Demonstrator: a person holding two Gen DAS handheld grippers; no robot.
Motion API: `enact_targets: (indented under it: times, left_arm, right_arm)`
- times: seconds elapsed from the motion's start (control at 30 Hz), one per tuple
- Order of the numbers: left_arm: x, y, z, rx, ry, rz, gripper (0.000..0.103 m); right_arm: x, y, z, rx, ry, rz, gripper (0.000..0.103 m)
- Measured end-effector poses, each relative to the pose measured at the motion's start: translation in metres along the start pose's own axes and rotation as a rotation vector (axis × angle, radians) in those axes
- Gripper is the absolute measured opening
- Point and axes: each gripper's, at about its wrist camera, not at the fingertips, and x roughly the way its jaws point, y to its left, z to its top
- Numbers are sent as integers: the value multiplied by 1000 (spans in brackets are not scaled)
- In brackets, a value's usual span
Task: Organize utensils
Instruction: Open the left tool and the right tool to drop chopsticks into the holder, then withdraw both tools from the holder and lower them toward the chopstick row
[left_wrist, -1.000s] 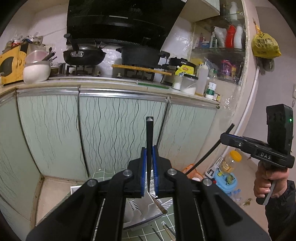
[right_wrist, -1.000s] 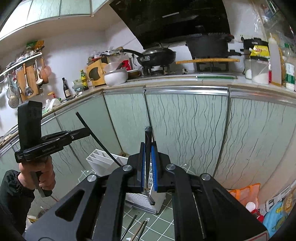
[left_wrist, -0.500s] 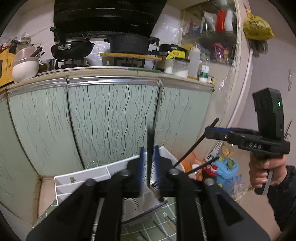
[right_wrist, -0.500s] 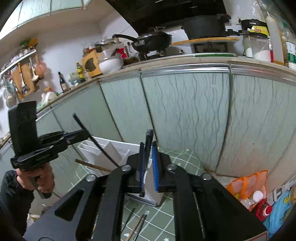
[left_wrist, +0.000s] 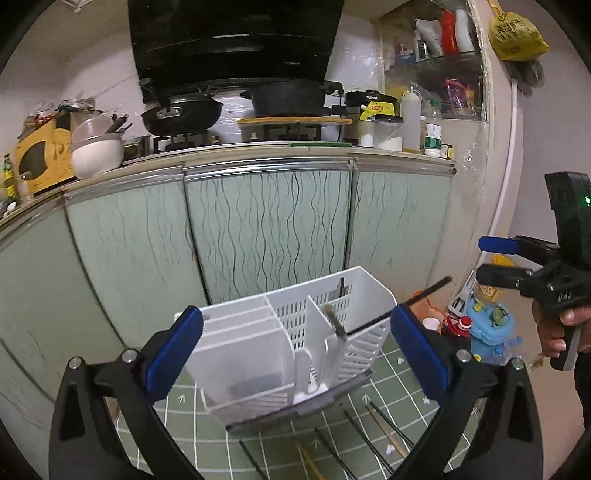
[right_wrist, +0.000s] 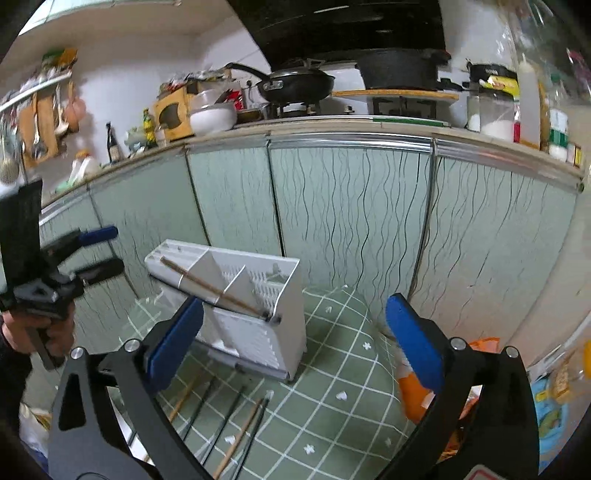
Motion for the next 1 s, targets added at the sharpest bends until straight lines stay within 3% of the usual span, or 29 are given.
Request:
enact_targets:
  times: [0.5,0.7,1.0]
  left_arm:
    - [-80,-9,-48,-77,-42,47,99]
    - [-91,-14,-82,-115,-30,95,99]
    - [-94,-20,-127,-98,14,142,99]
  right_arm:
    - [-45,32,-57,-45,14,-62,95]
    - [-57,49,-90,-93,24,-89,95]
    - [-52,50,-132,-53,77,-81,95]
